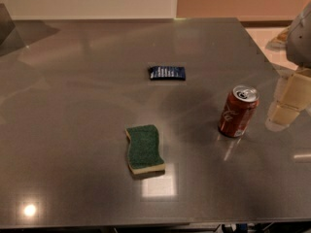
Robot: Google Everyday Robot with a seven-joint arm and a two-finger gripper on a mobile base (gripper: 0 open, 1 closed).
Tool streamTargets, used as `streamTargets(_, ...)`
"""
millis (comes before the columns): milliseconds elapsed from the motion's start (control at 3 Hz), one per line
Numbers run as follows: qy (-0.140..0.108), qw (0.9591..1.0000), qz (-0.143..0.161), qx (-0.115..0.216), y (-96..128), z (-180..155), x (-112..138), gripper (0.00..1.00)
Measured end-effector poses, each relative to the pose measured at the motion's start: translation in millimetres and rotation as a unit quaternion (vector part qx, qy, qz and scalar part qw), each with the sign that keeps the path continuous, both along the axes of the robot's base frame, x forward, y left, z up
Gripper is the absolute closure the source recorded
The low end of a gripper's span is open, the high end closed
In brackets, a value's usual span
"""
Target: Move coke can near sponge
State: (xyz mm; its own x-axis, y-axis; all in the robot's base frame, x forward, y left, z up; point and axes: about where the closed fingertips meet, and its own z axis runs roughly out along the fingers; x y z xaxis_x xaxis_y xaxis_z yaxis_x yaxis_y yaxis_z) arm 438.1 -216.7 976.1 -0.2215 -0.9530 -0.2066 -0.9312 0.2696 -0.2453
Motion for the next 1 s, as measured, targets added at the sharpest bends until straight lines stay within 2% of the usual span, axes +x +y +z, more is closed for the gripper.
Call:
streamTargets(333,0.0,1.0,0.0,0.0,0.0,0.0,0.0,0.0)
streamTargets(667,0.01,0.9999,-0.005,0.012,-3.6,-6.9,11.4,0.0)
streamTargets(1000,0.023,0.9988,-0.004,0.044,-5.4,-22.5,28.1,0.0)
